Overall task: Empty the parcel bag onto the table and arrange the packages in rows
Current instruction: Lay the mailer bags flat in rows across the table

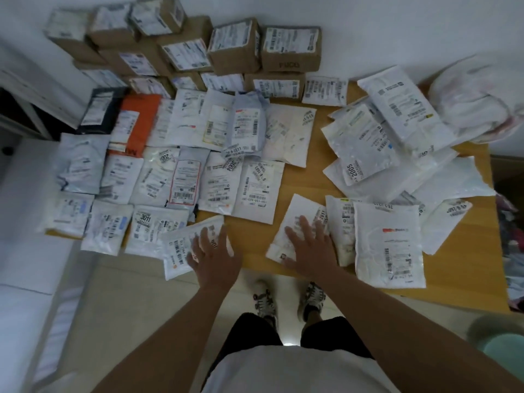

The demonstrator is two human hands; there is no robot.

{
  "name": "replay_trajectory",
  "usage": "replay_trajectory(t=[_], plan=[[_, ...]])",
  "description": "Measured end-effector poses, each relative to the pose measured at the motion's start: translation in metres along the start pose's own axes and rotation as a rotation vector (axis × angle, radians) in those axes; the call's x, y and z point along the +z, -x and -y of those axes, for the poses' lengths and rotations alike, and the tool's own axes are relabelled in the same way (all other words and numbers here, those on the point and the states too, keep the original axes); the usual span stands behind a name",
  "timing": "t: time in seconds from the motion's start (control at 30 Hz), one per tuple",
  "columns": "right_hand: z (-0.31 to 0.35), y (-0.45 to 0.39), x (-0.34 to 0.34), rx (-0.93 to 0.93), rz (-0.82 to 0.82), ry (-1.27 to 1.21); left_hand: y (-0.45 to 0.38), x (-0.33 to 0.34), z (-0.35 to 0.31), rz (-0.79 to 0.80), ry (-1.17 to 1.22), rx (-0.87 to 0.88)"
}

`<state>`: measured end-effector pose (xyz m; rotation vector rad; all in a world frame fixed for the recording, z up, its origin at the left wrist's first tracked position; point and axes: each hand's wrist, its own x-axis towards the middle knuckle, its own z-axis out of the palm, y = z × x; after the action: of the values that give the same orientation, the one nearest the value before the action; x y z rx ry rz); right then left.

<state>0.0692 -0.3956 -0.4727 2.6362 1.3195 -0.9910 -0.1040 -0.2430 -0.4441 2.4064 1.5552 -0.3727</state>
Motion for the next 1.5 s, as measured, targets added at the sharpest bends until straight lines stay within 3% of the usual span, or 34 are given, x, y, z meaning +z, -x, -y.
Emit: replay_trajectory(t=[0.17, 0.5, 0.63, 0.7, 0.77, 0.87, 1.17, 1.5], plan=[[0.019, 0.0, 0.0, 0.039, 0.01, 0.011, -0.005, 0.001, 0.024, 0.211, 0.023, -0.012], [0.018, -0.003, 0.005, 0.046, 0.086, 0.105, 0.002, 0.003, 0.03, 0.178, 0.038, 0.176], [0.036, 0.004, -0.021, 0.053, 0.027, 0.126, -0.003, 0.005, 0.033, 0.189, 0.013, 0.261], [0.039, 0.005, -0.018, 0.048, 0.063, 0.074, -0.007, 0.004, 0.035, 0.147, 0.023, 0.257], [0.045, 0.007, -0.014, 0.058, -0.028, 0.119, -0.011, 0.004, 0.036, 0.118, 0.037, 0.243], [0.051, 0.011, -0.006, 0.058, 0.051, 0.109, -0.017, 0.004, 0.037, 0.099, 0.07, 0.244], [0.089, 0.008, 0.005, -0.053, 0.032, 0.157, -0.026, 0.003, 0.041, 0.09, 0.155, 0.251], [0.096, 0.008, 0.008, 0.051, 0.003, 0.124, -0.034, -0.004, 0.038, 0.115, 0.204, 0.227]])
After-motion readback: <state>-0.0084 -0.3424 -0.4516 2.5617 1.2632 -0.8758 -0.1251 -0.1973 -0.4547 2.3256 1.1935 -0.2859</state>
